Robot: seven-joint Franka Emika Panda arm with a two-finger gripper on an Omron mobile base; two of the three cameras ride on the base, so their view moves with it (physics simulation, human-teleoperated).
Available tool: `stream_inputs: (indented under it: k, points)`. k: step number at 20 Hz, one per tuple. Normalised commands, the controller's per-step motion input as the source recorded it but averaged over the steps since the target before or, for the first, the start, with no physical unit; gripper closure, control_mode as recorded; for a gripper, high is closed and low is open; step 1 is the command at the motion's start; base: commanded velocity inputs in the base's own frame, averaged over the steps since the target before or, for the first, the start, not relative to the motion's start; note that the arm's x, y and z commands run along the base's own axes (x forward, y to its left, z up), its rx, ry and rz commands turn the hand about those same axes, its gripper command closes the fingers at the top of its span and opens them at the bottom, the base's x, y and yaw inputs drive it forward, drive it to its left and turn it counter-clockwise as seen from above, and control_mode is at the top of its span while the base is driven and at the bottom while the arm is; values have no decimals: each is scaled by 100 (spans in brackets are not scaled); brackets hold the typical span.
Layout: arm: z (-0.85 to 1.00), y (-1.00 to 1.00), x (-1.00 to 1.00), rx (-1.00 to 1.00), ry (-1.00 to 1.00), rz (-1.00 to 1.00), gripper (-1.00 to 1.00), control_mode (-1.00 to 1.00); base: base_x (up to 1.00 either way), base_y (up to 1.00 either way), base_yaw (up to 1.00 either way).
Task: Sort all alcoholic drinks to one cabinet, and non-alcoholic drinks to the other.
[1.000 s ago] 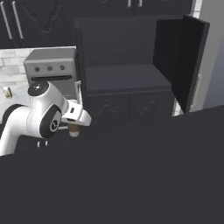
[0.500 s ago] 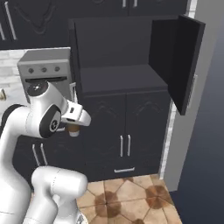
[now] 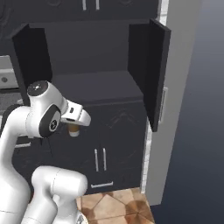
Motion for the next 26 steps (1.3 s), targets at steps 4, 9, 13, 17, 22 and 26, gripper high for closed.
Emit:
stream_inputs:
  k: [4,9,13,17,22,26]
  points:
    - [0,0,0,0,0,0,100,100,0,-50,6]
    - [0,0,0,0,0,0,100,100,13,-18,30]
    - [0,0,0,0,0,0,100,100,41,-13,44]
    - [0,0,0,0,0,0,100,100,27,-43,47]
    - [0,0,0,0,0,0,100,100,24,-63,38]
    - [0,0,0,0,0,0,100,100,13,-70,30]
